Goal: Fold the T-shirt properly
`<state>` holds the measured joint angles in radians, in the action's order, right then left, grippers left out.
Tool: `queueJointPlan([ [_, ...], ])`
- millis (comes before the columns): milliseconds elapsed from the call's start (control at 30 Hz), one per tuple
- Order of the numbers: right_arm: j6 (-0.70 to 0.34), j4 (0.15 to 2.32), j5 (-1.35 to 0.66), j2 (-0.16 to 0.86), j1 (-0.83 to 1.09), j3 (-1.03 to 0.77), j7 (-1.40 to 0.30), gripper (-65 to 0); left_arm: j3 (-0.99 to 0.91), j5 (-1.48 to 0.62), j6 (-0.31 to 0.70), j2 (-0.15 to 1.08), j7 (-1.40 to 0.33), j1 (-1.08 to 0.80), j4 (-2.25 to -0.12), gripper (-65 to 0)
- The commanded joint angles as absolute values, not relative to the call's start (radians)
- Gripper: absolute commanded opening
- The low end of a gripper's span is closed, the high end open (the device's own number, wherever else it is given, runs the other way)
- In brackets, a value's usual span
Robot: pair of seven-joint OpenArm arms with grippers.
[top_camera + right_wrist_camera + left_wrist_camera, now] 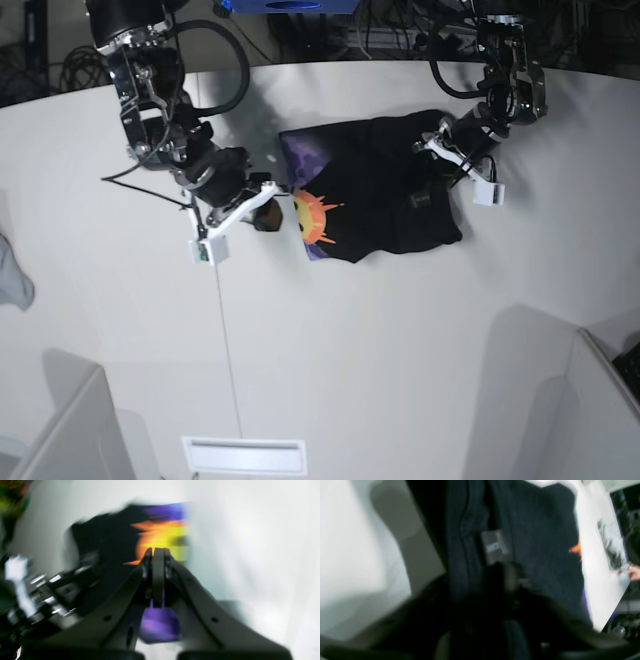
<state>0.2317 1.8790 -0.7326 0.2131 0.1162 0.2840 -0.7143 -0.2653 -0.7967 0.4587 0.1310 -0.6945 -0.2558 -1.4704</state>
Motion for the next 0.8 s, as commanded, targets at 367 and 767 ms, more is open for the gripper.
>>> queueJointPlan([
  [367,0.223,1.902,-0.746,0.209,0.205,0.13,-0.697,-65.0,0.013,-0.794,0.302,0.328,-0.694,-0.173,-1.469,-65.0],
  [767,0.223,1.903,-0.746,0.209,0.272,0.056,-0.697,-65.0,0.441,-0.73,0.3,0.556,-0.694,0.058,-1.469,-65.0],
])
